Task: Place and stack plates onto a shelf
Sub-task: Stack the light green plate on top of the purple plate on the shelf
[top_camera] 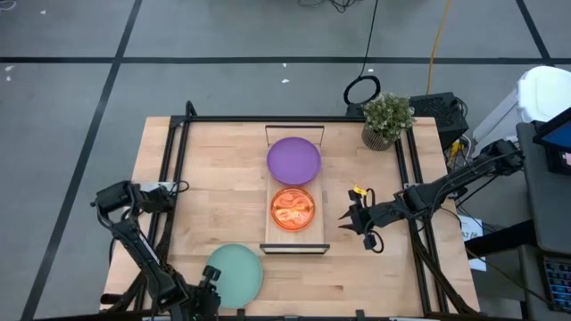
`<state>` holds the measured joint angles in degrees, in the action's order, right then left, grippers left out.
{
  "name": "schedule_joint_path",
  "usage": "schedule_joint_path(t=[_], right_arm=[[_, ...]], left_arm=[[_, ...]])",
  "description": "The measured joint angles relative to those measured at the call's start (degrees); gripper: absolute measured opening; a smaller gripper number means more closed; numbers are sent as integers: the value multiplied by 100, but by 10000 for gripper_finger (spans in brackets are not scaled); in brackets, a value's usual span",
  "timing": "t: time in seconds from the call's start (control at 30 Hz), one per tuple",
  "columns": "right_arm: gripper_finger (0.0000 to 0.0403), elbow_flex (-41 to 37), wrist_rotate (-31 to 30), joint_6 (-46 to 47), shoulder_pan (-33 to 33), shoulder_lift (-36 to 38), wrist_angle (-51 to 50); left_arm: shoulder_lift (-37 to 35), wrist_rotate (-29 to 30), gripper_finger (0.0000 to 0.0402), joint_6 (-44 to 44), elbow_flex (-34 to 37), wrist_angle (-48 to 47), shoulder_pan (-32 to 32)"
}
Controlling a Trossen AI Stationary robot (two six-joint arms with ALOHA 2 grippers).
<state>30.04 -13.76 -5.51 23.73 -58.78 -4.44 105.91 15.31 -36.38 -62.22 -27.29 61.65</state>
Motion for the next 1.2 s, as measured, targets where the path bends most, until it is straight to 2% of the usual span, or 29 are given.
schedule_joint_path(t=[0.3,0.53,0.8,1.2], right_arm=[[93,0,-142,-32,-2,0,-5],[93,0,-313,23,-2,2,-5],[93,0,-313,140,0,2,115],[93,0,-271,460,4,2,467]], left_arm=[[-31,661,11,206,-13,-311,-23],[-188,767,10,110,2,-924,-24],[-999,860,10,-53,2,-1756,-34],[-2673,1715,10,1655,2,-2562,-392]])
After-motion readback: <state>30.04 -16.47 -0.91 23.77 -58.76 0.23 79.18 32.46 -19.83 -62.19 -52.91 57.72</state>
